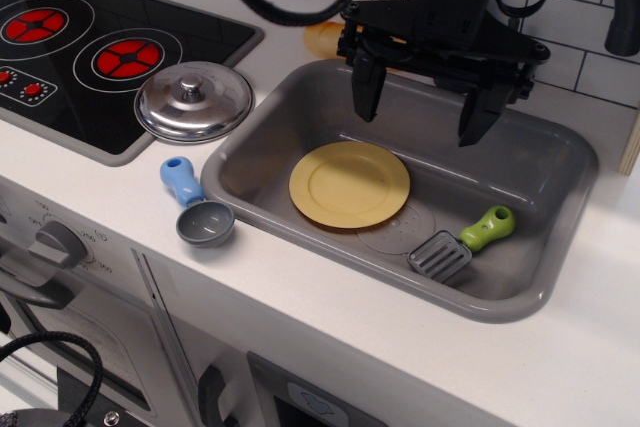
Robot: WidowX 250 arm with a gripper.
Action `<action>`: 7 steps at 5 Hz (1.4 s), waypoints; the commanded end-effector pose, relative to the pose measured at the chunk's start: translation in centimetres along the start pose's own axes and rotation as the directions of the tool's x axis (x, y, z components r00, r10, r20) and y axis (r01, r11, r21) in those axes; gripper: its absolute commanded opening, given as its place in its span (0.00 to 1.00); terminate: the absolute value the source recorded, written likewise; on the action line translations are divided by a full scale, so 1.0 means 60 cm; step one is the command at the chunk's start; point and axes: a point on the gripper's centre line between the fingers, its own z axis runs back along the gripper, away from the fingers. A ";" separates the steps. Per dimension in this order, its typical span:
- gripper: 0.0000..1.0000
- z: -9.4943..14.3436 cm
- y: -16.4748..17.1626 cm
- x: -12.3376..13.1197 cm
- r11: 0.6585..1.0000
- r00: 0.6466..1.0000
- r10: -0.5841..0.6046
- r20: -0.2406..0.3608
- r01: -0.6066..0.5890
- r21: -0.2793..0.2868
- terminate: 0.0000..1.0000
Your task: Put spatula on plate sink
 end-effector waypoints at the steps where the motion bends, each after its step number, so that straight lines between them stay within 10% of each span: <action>1: 1.00 0.000 0.000 0.000 1.000 1.000 0.000 0.000 0.000 0.000 0.00; 4: 1.00 -0.099 -0.062 0.049 0.884 0.897 -0.434 0.088 0.443 -0.151 0.00; 7: 1.00 -0.155 -0.105 0.038 0.845 0.868 -0.487 0.100 0.497 -0.196 0.00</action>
